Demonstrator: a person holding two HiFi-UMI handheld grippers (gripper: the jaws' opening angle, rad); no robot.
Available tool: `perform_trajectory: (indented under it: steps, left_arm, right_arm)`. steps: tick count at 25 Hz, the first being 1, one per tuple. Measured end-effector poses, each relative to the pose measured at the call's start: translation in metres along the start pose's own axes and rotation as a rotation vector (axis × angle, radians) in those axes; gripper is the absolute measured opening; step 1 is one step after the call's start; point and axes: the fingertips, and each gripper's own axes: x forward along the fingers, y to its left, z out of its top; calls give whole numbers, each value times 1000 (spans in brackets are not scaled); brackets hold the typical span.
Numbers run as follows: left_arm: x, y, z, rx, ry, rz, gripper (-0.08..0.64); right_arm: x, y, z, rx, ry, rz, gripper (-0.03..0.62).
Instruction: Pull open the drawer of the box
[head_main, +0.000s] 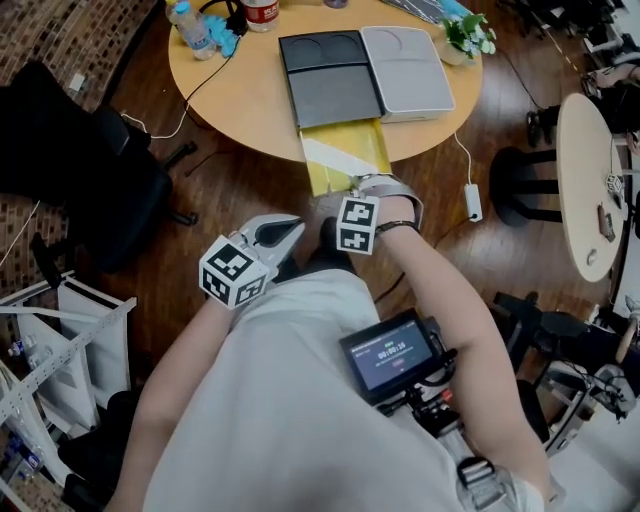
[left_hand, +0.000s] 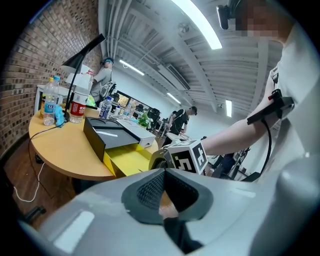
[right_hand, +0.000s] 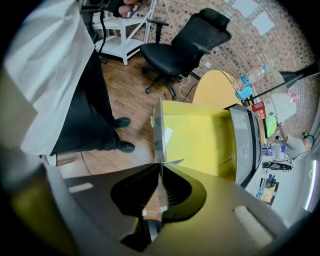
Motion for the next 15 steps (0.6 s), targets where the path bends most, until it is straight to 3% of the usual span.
perform_trajectory:
  steps: [7,15]
  left_arm:
    - [1,0,1,-4,-4,7,6]
    - [-2,-1,0,-3,-9,15,6]
  right_arm:
    - [5,2,-2,6,1,-5,33]
    - [7,1,-2,45,-53,-100,56]
